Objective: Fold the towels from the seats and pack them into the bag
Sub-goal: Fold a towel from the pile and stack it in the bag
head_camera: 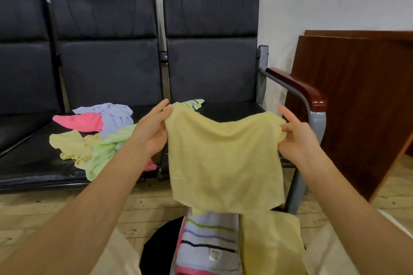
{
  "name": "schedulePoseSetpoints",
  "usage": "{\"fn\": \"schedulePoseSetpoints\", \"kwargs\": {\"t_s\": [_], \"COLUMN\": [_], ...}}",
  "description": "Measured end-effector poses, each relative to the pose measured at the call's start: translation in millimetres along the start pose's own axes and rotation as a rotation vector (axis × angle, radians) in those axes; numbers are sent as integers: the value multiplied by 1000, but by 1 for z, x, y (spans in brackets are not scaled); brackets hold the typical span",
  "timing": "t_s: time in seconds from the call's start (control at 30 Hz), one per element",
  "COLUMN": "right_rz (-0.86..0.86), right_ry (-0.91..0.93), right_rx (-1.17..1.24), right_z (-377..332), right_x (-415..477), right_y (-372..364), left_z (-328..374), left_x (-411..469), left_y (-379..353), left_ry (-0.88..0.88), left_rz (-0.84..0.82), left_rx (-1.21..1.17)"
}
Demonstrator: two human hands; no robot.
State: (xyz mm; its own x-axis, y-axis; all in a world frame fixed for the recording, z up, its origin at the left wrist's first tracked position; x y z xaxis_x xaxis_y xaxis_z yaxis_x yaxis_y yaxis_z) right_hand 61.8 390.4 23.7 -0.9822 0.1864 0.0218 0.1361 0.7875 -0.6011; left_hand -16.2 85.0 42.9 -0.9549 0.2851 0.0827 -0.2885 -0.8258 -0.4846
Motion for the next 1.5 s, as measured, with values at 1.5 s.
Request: {"fn": "schedulePoseSetpoints", "kwargs": {"t_s": [1.5], "right_rz": [369], "right_ry": [356], "right_rx": [-883], "right_z": [-159], "right_x": [12], "right_y": [-37], "left_z": [136], "left_x": [24], "left_y": [-36], "left_ry": [-237], "left_rz": [323], "left_rx": [858]}}
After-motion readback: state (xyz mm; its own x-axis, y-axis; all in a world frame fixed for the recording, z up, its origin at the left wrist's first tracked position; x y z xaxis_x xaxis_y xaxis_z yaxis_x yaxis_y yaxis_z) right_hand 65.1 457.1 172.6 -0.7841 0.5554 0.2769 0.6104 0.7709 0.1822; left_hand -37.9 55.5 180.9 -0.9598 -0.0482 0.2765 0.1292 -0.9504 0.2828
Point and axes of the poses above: each hand's wrist, its own x-axis towards the middle knuckle, its own y-axis out of the back of the hand, z = x × y, the point moved 6 cm from there along x, towards the middle knuckle, and after that the axes turned 11 degrees about -z, right-handed, at the moved point
